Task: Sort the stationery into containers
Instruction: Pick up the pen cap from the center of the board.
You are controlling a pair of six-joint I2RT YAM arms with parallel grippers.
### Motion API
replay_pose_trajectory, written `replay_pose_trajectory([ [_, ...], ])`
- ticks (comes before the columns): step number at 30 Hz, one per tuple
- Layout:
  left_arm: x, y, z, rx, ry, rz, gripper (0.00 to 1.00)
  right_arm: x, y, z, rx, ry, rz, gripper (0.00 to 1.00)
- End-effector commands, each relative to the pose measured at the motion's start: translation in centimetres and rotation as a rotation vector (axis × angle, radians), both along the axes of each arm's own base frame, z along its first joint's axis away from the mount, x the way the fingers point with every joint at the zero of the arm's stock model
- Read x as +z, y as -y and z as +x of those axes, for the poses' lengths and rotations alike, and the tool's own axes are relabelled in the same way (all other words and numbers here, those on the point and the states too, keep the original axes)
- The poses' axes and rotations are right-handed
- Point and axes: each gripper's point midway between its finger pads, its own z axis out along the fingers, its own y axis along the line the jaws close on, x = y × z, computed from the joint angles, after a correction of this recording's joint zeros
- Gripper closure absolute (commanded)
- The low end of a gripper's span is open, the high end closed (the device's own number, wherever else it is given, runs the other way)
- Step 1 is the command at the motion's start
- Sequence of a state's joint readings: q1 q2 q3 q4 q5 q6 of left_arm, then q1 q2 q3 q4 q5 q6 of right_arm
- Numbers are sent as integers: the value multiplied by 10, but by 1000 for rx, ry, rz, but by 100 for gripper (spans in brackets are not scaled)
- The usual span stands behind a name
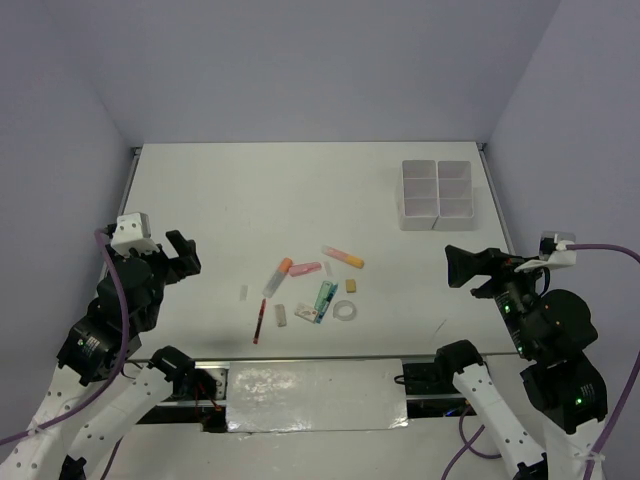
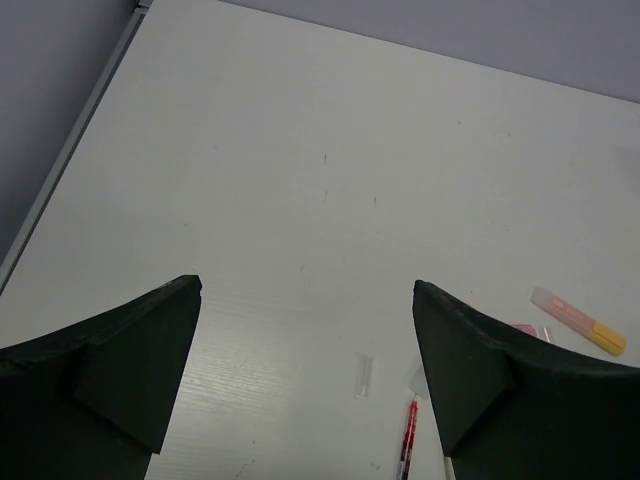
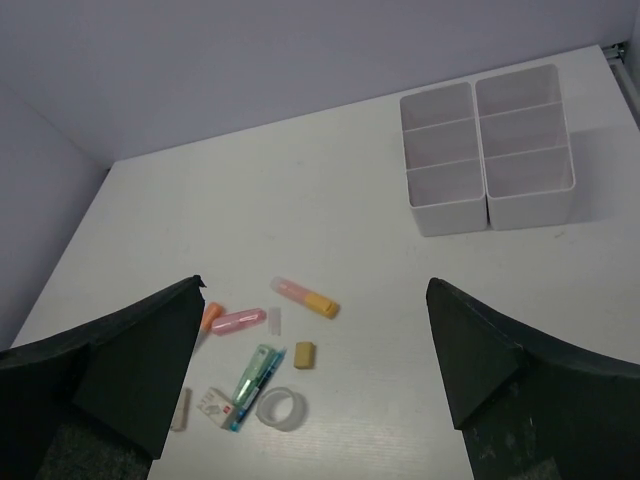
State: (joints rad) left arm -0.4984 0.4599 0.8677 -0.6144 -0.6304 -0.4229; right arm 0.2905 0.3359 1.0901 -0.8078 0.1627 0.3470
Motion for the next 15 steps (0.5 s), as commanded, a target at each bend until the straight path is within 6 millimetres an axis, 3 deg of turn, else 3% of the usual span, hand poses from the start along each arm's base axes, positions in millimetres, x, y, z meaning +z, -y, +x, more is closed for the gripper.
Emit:
replay_pose_trajectory([
  [1,12,-3,1,20,46,-30,1,11,2,1,-12,29,0,0],
  [9,12,-3,1,25,46,-32,1,16,1,-2,1,54,19,0],
  [15,7,-11,4,102,-3,-35,1,5,-13,5,58,-38,11,0],
])
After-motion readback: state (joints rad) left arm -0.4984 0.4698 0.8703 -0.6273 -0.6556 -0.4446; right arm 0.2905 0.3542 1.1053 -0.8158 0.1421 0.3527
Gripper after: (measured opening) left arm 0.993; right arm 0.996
